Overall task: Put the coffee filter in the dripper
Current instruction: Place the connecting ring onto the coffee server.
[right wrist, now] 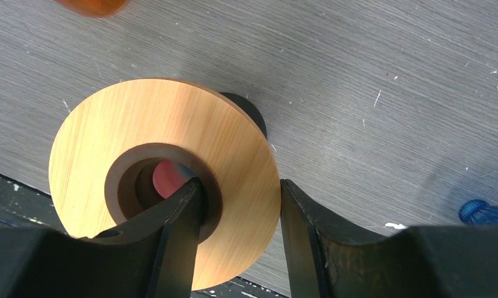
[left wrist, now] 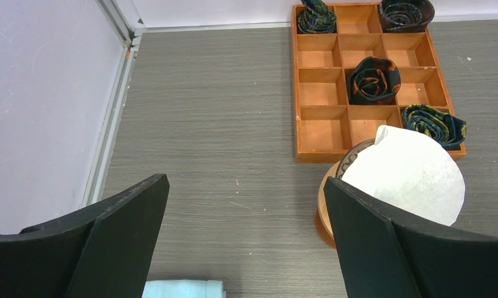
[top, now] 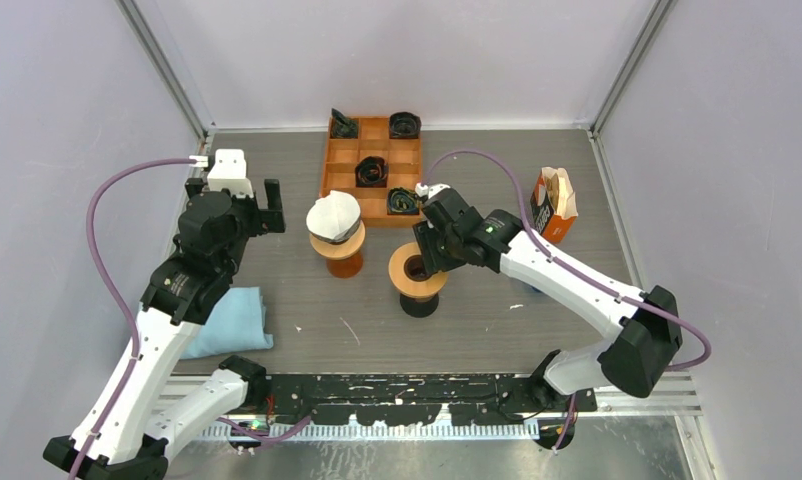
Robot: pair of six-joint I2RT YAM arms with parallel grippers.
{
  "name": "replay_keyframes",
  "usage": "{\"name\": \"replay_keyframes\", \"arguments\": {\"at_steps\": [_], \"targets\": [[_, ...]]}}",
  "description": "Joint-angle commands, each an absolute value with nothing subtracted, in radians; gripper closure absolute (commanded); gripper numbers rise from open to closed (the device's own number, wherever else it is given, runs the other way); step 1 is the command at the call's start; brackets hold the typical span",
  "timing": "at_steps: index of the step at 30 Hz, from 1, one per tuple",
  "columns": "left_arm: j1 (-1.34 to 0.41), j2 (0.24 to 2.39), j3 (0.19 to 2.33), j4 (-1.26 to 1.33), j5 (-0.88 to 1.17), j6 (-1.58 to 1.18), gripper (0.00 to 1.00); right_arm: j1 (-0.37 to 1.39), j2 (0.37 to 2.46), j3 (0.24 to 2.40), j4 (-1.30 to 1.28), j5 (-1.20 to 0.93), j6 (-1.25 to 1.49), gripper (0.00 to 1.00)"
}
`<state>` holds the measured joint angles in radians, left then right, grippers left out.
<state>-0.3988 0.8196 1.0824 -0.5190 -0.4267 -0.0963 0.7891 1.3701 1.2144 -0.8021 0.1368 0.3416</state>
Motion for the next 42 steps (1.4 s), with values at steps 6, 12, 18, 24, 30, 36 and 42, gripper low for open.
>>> {"name": "replay_keyframes", "arguments": {"at_steps": [6,12,18,24,30,36,42], "targets": [[-0.394,0.803,1.086,-0.448,-0.433,-0.086,0.01,0.796,1.396,1.205,-0.734,0.185,0.364,0.60],[-0.394,0.808,1.086,-0.448,-0.428,-0.086,0.01,0.797,1.414,1.185,-0.729,0.192,0.366,0.58],[-0.394,0.814,1.088,-0.450,-0.418,-0.086,0.01,0.797,1.411,1.164,-0.715,0.199,0.371,0.52],[-0.394,0.820,1.089,-0.453,-0.416,-0.086,0.01,0.798,1.388,1.167,-0.714,0.194,0.371,0.41],[-0.394,0.825,1.089,-0.453,-0.416,-0.084,0.01,0.797,1.329,1.172,-0.717,0.183,0.373,0.34],[-0.394,0.828,1.089,-0.454,-0.416,-0.084,0.01,0.796,1.266,1.183,-0.745,0.207,0.379,0.24],[-0.394,0.822,1.088,-0.453,-0.410,-0.086,0.01,0.787,1.153,1.150,-0.770,0.364,0.419,0.11]]}}
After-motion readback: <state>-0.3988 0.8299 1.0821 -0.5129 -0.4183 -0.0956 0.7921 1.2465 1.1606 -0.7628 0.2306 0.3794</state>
